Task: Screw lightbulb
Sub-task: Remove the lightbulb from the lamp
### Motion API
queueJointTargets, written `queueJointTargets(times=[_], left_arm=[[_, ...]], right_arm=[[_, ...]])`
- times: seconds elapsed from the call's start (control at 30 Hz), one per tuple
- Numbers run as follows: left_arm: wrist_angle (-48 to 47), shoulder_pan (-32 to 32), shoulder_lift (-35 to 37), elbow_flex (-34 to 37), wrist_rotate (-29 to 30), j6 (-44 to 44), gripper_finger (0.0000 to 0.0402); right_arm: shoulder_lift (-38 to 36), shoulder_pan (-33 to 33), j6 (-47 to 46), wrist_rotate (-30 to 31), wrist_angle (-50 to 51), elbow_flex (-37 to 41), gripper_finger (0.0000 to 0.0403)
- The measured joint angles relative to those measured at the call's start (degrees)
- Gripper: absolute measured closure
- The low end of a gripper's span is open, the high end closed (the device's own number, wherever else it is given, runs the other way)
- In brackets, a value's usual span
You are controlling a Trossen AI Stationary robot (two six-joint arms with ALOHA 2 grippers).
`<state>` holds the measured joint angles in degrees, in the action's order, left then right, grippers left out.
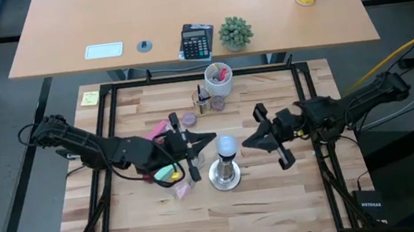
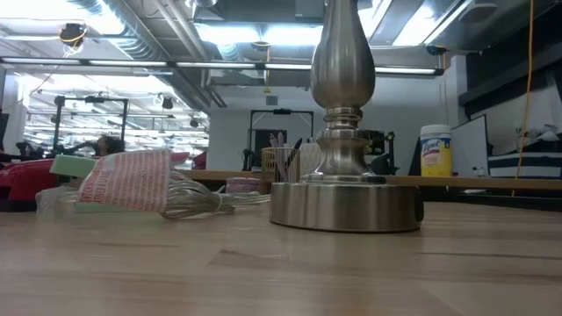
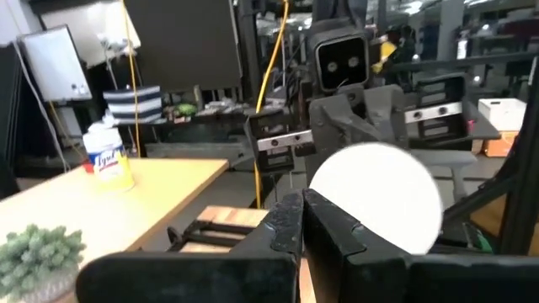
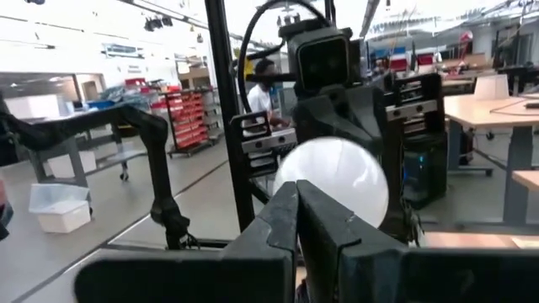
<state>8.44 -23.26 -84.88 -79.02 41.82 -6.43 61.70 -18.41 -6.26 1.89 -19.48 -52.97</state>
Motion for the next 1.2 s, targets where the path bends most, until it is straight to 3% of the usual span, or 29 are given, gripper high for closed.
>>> queueJointTargets(times=[0.7, 1.03, 1.2], left_arm=[[-2.65, -1.06, 0.07, 0.0, -0.59, 2.92, 0.0399], [-2.98, -2.89, 0.0, -0.04, -1.7, 3.47, 0.0399], [-3.08, -4.07, -0.11, 0.0, -1.5, 3.47, 0.0399]], right_arm=[[4.1, -0.02, 1.63, 6.57, -3.79, -0.07, 0.0388], [4.68, 0.17, 5.29, 12.08, -5.74, -0.05, 0.0389], [4.62, 0.17, 6.16, 17.65, -5.58, -0.02, 0.0389]])
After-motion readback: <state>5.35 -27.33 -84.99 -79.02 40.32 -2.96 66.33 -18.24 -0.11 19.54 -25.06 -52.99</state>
